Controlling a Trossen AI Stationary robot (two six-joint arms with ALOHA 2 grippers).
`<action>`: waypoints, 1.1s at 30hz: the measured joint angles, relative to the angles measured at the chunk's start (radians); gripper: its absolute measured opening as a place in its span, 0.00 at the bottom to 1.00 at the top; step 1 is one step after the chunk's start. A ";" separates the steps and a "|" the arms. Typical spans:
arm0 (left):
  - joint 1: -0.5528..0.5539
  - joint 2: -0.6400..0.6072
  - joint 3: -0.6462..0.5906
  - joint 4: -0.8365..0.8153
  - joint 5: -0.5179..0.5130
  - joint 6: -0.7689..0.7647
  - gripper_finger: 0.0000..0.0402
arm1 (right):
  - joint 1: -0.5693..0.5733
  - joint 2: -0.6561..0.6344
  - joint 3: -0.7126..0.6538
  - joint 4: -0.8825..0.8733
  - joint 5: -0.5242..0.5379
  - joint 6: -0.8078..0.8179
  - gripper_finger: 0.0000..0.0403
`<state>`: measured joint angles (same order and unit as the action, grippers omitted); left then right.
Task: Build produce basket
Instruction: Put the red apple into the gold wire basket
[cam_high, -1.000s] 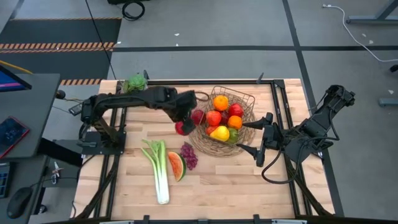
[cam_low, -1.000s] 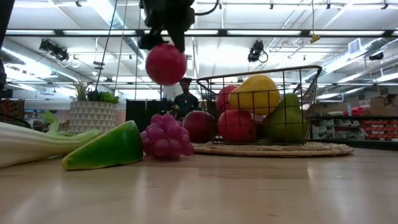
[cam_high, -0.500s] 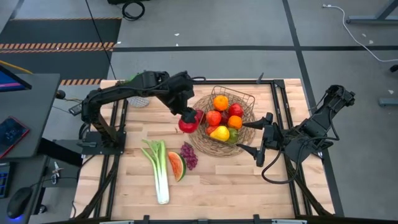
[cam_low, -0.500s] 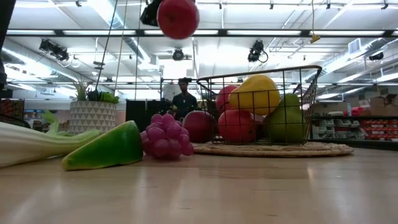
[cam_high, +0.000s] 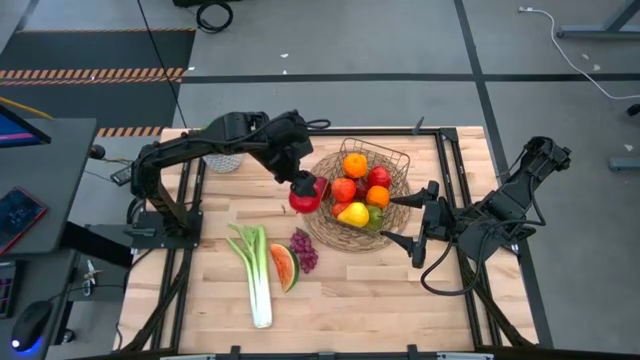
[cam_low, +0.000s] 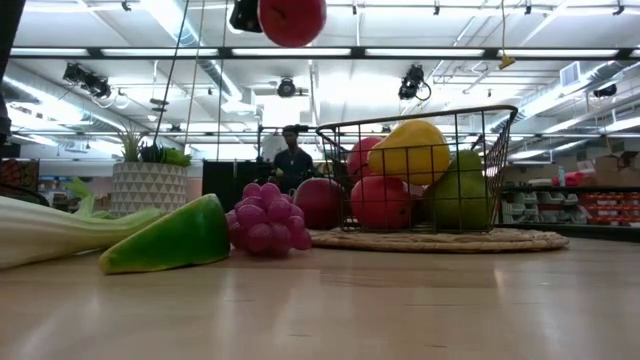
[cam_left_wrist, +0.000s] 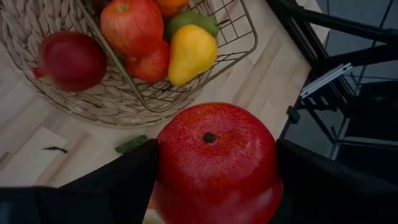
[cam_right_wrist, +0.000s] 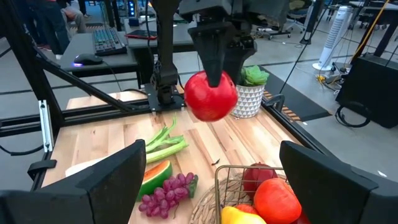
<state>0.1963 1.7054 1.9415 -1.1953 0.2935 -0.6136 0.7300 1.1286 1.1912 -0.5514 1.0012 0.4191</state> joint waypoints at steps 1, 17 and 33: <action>0.000 0.000 0.000 0.000 0.000 0.004 0.78 | 0.000 0.000 0.000 0.000 0.000 0.000 0.93; -0.039 0.041 0.002 0.256 -0.116 0.287 0.78 | 0.000 0.000 0.000 0.001 0.000 0.000 0.93; -0.236 0.071 0.000 0.249 -0.116 1.072 0.78 | -0.006 0.000 0.000 -0.001 0.001 -0.011 0.93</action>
<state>-0.0399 1.7760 1.9419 -0.9463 0.1771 0.4582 0.7235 1.1282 1.1912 -0.5521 1.0023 0.4077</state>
